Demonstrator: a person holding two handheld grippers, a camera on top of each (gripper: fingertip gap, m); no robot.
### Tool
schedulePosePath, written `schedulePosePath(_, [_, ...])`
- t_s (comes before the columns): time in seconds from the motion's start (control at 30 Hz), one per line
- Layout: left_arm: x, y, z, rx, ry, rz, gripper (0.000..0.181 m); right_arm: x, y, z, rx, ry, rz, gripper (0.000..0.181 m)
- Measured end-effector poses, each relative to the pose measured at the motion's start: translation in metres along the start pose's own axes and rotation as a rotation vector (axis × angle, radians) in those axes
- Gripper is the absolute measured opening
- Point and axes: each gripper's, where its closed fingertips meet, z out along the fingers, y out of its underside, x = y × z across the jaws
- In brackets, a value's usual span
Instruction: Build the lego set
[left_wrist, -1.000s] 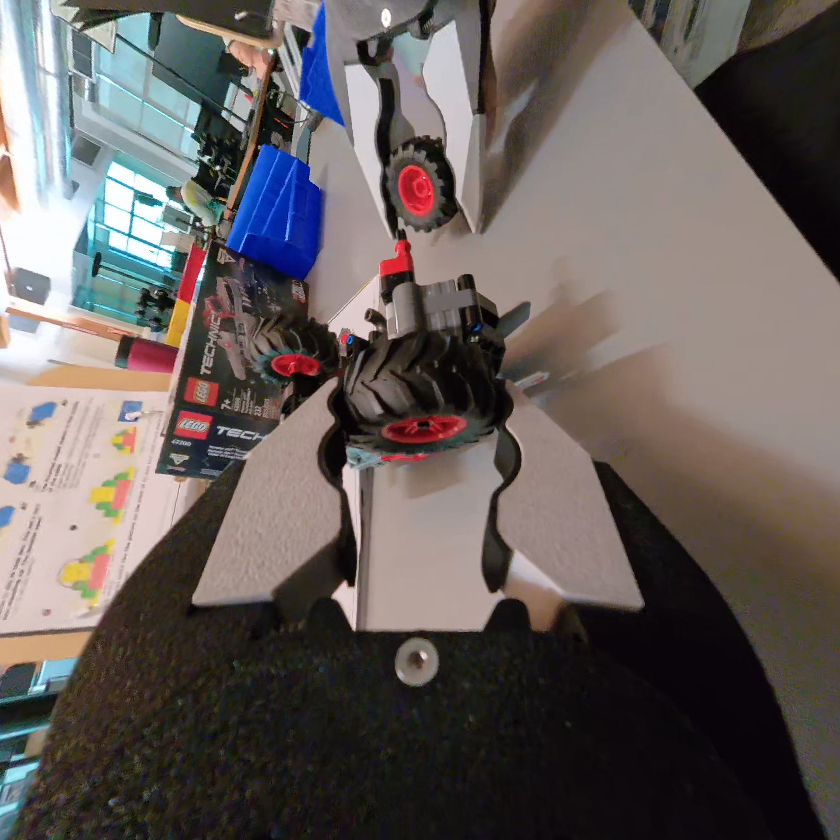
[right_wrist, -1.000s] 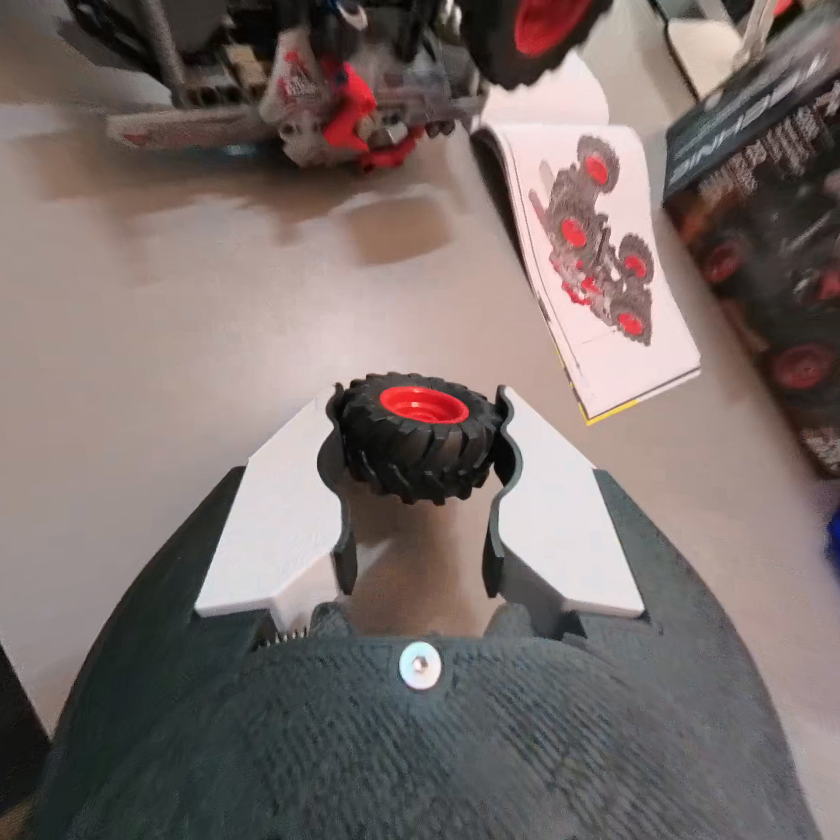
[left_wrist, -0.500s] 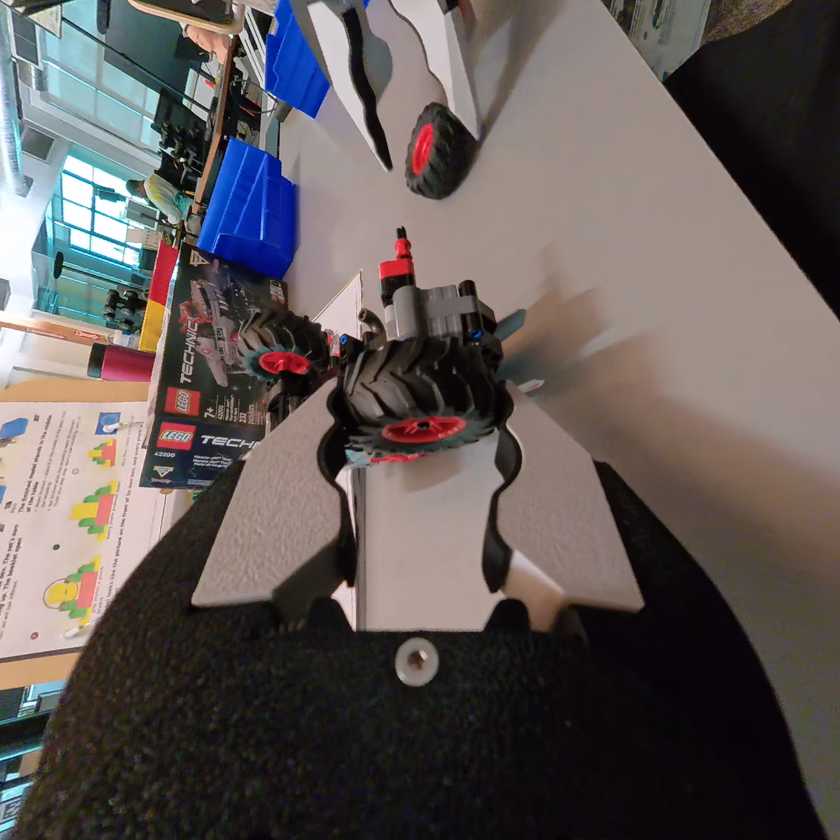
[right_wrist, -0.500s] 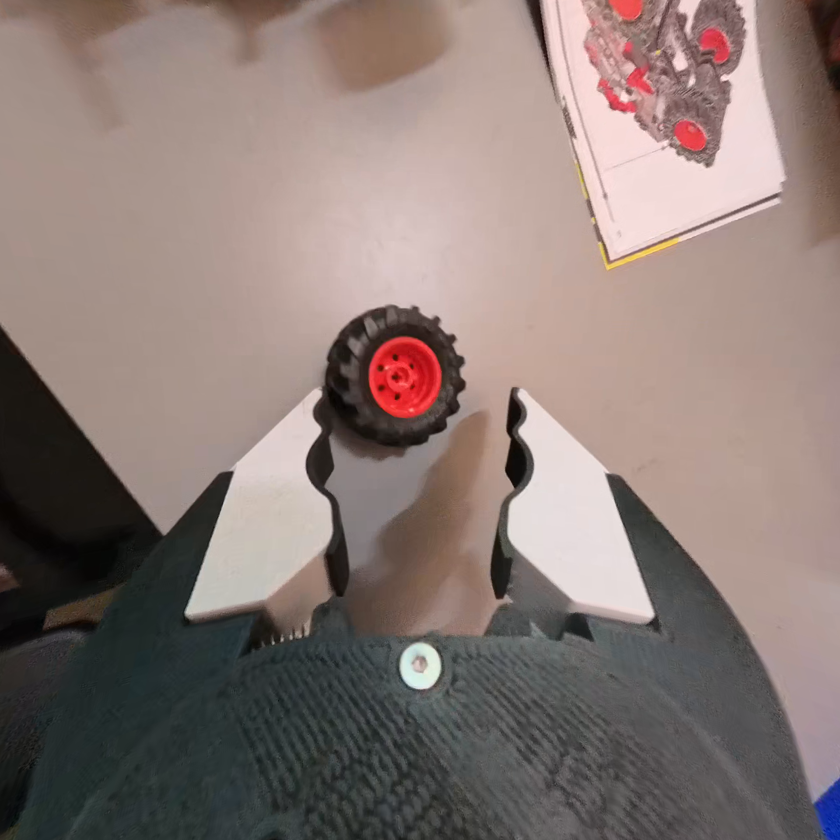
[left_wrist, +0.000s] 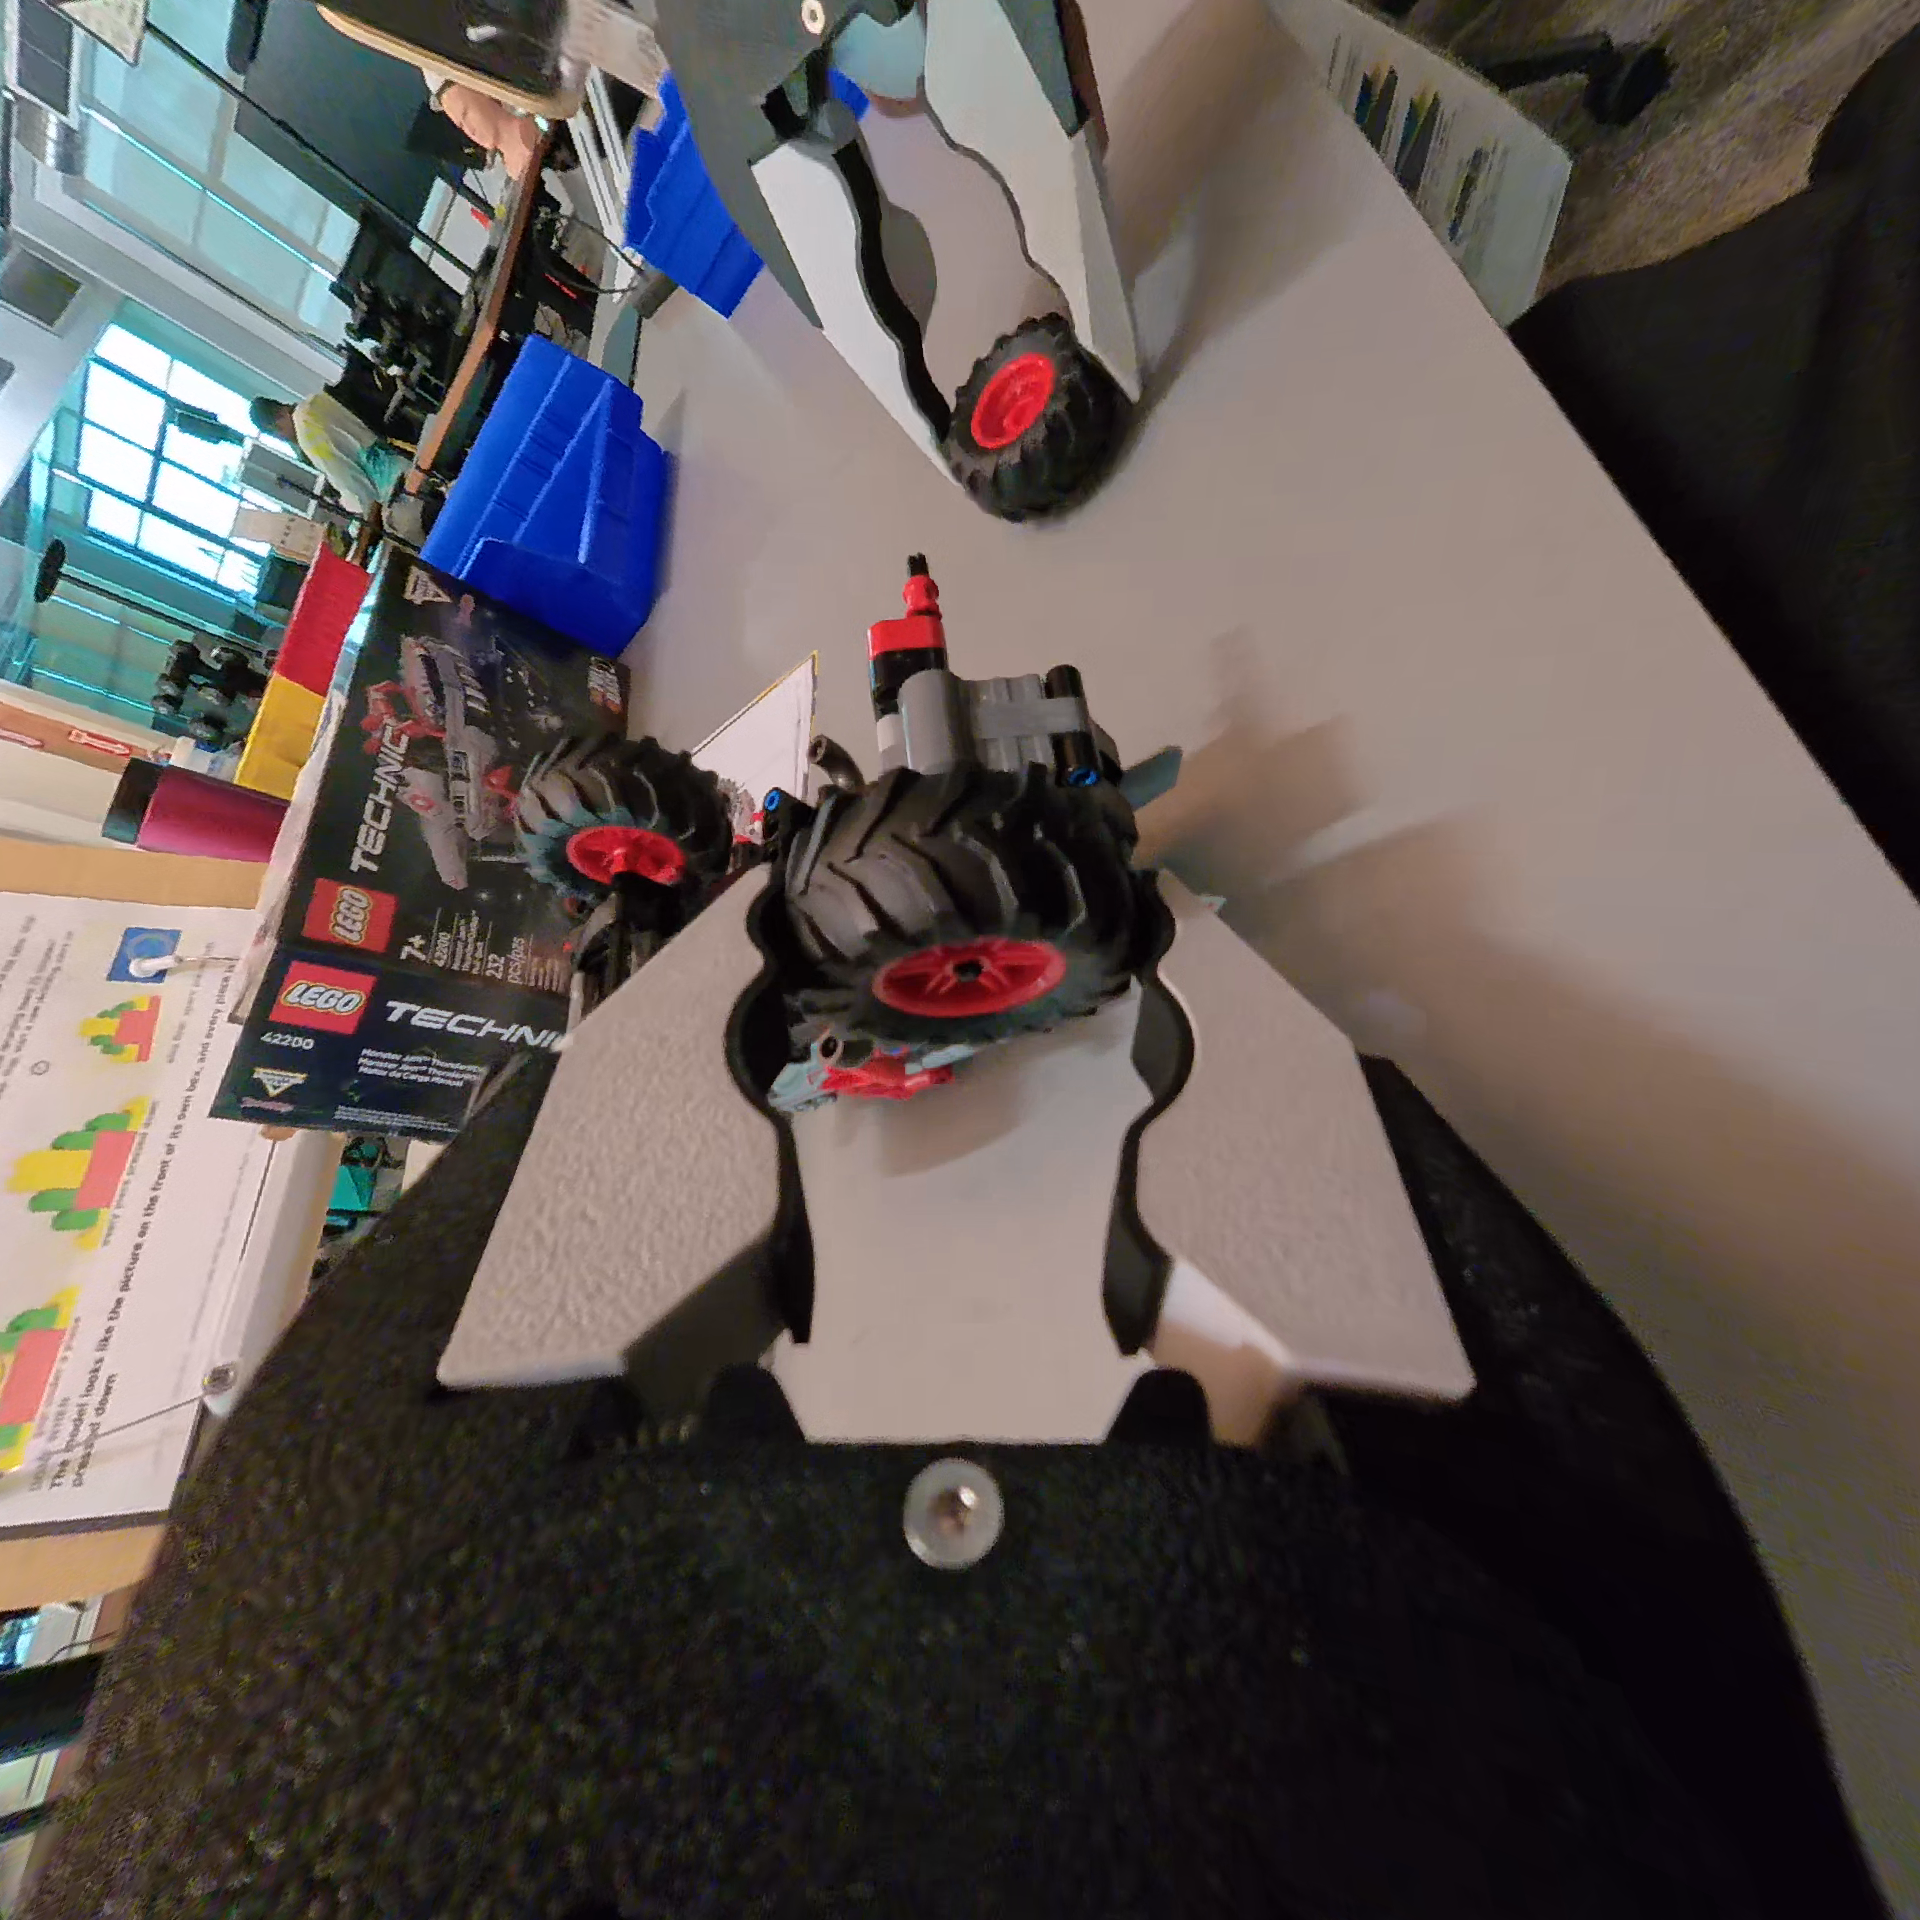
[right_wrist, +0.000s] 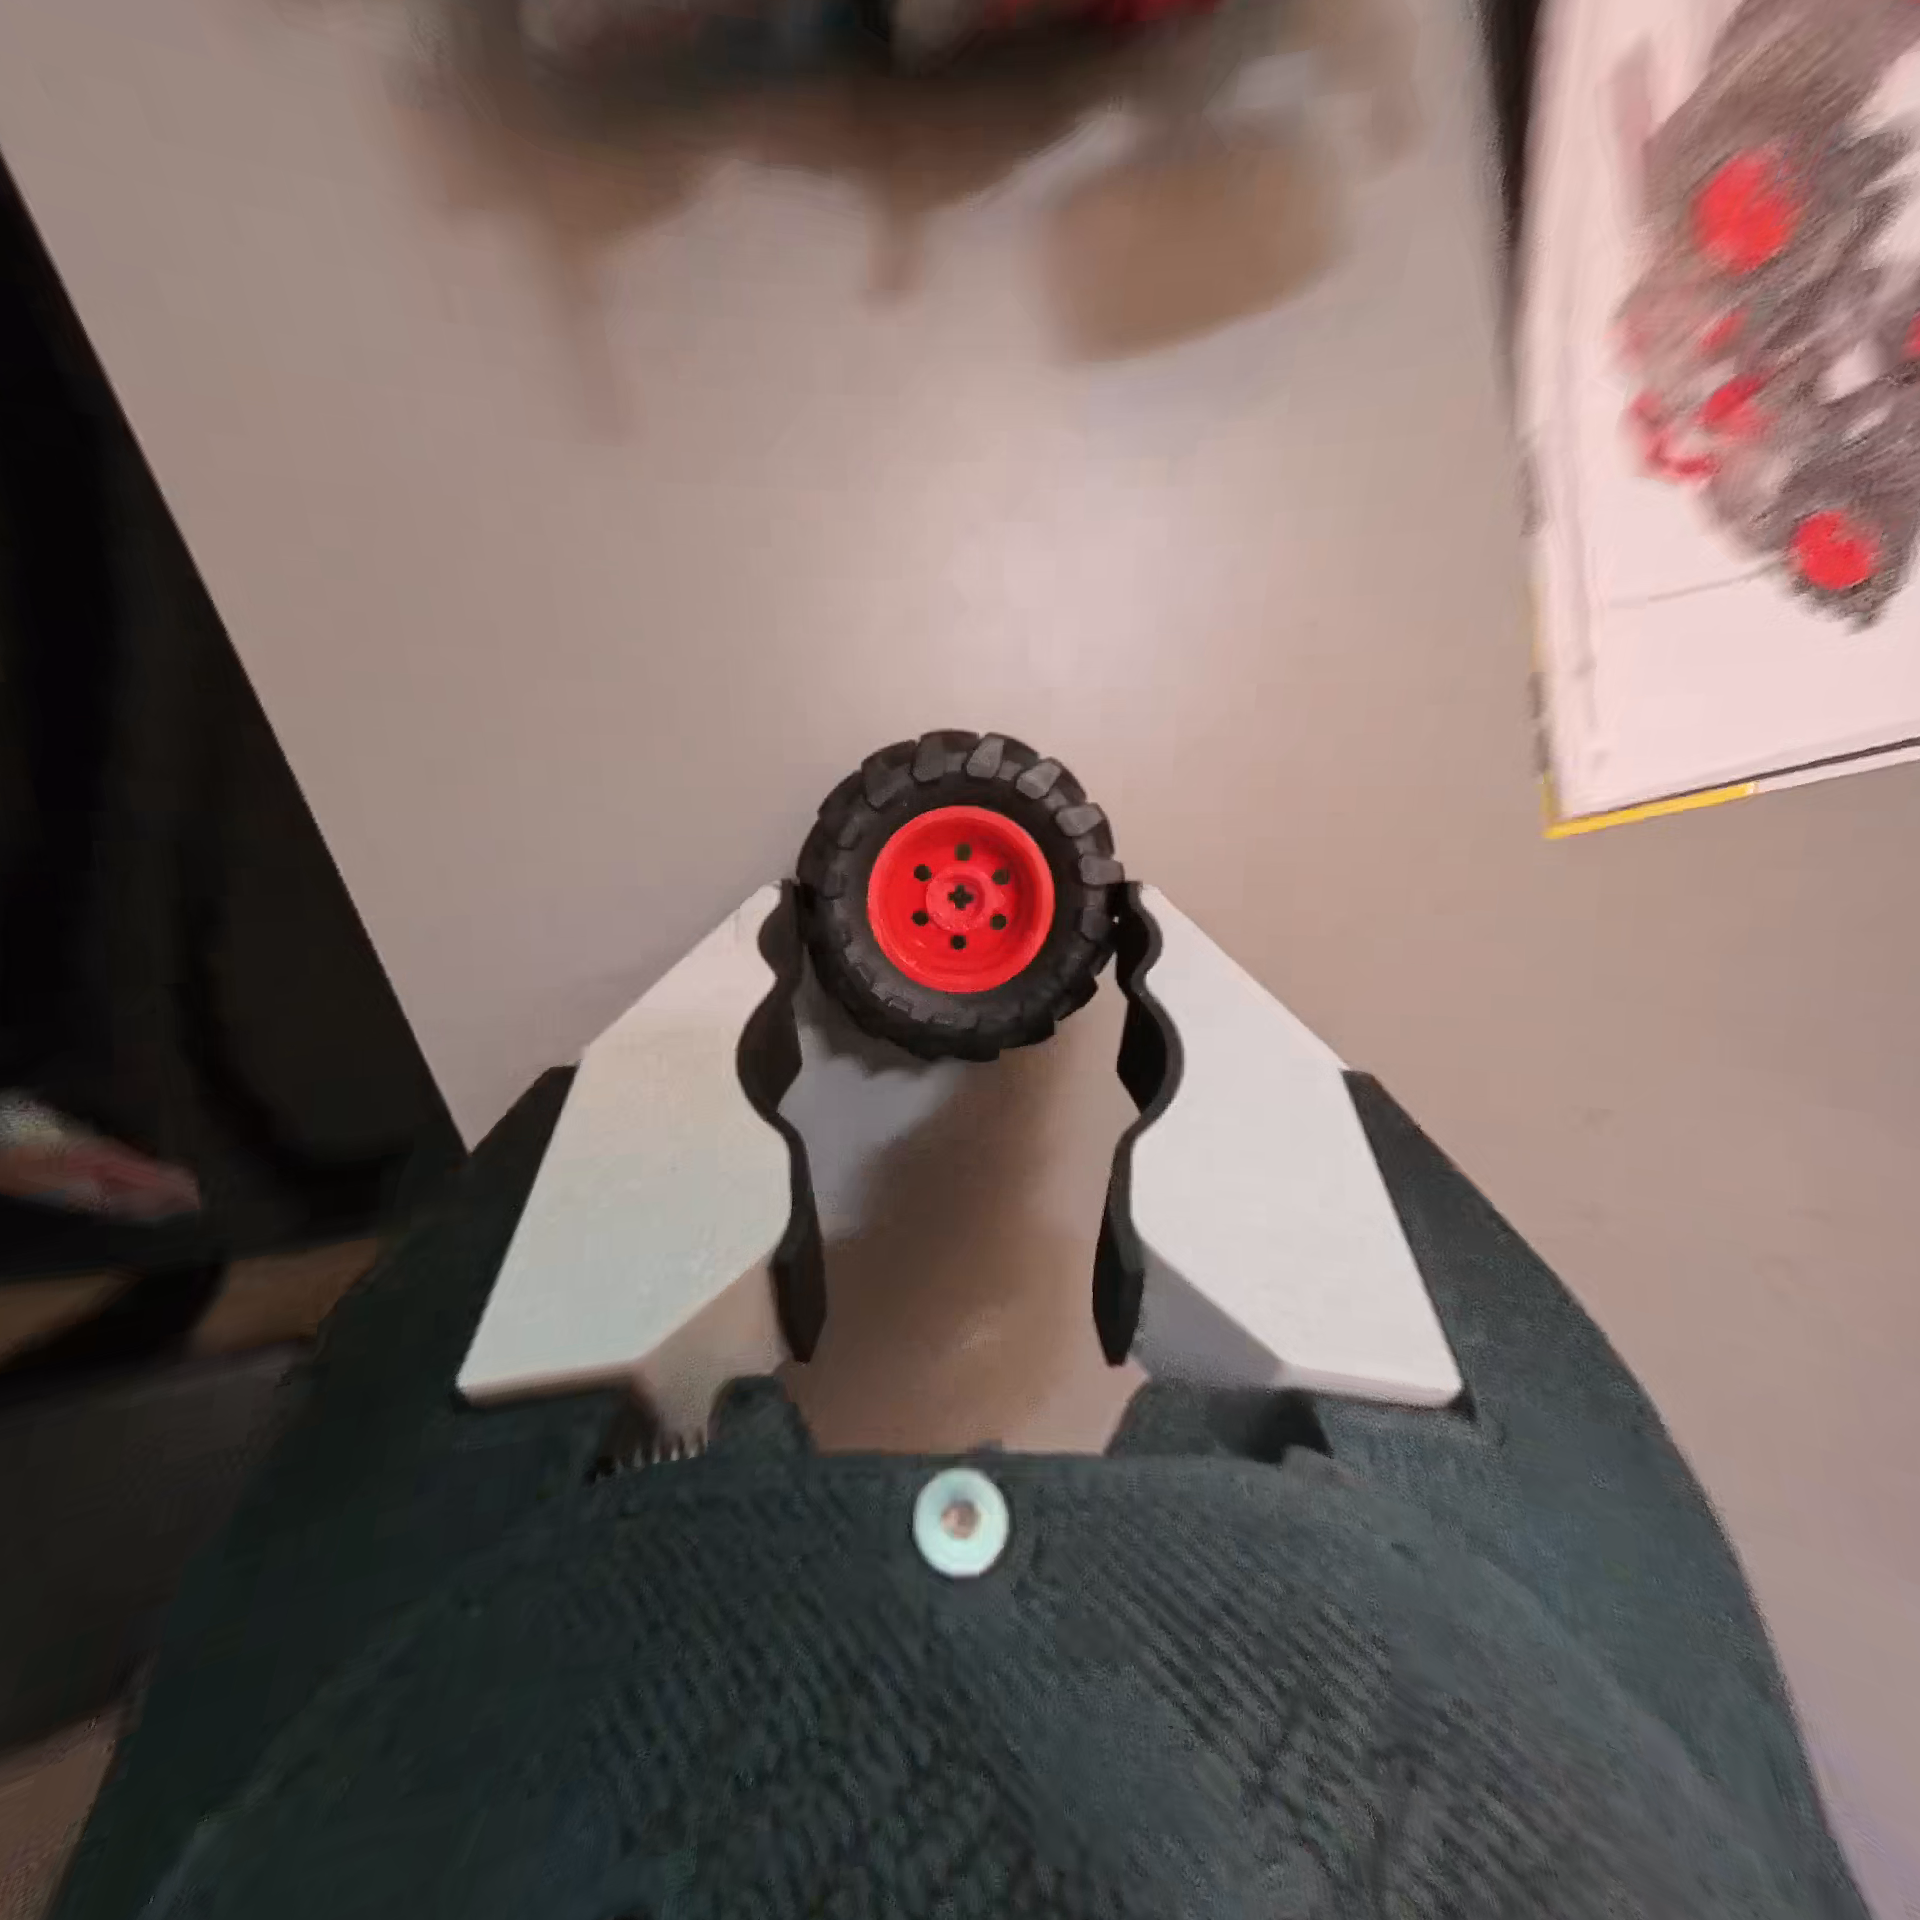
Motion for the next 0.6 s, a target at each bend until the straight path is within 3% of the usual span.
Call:
schedulePosePath(0.03, [-0.001,0.001,-0.001,0.006,-0.002,-0.005,0.063,0.003,-0.020,-0.005,0.134,0.022,0.066,0.060])
schedulePosePath(0.13, [-0.010,0.000,-0.008,0.023,-0.015,-0.019,0.063,0.002,-0.088,-0.032,0.655,-0.057,0.362,0.060])
schedulePosePath(0.2, [-0.016,-0.004,-0.010,0.038,-0.017,-0.028,0.063,0.001,-0.106,-0.039,0.887,-0.182,0.604,0.060])
schedulePosePath(0.37, [-0.016,-0.004,-0.008,0.060,-0.023,-0.046,0.063,-0.004,-0.119,-0.037,1.123,-0.510,1.021,0.060])
schedulePosePath(0.6, [-0.016,-0.004,-0.005,0.071,-0.039,-0.043,0.063,-0.016,-0.126,-0.018,1.080,-0.659,1.135,0.060])
